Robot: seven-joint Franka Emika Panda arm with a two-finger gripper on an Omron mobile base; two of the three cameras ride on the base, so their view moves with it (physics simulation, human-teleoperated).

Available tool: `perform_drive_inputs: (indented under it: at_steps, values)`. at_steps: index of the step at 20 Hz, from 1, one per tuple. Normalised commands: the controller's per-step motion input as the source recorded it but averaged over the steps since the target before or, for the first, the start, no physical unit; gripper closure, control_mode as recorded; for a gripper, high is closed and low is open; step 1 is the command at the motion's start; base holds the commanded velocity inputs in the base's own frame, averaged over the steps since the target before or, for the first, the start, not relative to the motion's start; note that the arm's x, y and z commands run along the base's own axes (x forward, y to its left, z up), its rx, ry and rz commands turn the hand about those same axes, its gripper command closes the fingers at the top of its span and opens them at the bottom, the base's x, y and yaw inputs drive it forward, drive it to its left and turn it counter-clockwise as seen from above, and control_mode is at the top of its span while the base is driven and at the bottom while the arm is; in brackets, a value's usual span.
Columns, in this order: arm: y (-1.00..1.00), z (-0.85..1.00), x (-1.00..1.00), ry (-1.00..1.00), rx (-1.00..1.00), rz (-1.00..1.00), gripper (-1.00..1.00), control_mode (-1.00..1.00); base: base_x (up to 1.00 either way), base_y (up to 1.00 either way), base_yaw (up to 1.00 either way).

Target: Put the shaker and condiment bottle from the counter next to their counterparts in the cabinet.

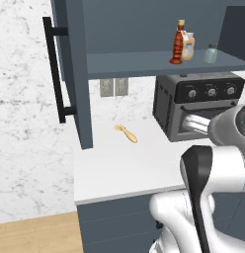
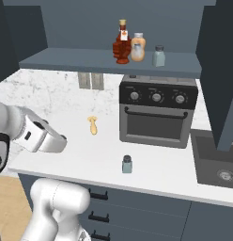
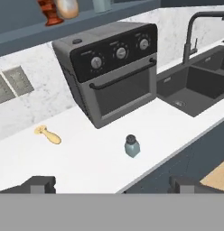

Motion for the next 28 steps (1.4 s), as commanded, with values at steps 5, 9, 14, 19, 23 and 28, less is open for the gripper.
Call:
perform_drive_inputs:
  at_steps: [5, 9, 14, 19, 23, 28]
  values:
    - [-0.01, -0.47, -0.16, -0.01, 0.00, 0.00, -1.00, -1.00, 0.00, 0.00, 0.00]
    - [-0.22, -0.64, 0.00, -0.07, 0.00, 0.00, -1.00, -1.00, 0.00, 0.00, 0.00]
    - [-0.34, -0.77, 0.08, -0.09, 0.00, 0.00, -1.00, -1.00, 0.00, 0.00, 0.00]
    - [-0.18, -0.84, 0.10, -0.12, -0.06, -0.04, -1.00, -1.00, 0.00, 0.00, 0.00]
    - [-0.02, -0.87, 0.10, -0.12, -0.12, -0.10, -1.00, -1.00, 0.00, 0.00, 0.00]
    - [-0.03, -0.71, 0.11, -0.08, -0.09, -0.11, -1.00, -1.00, 0.00, 0.00, 0.00]
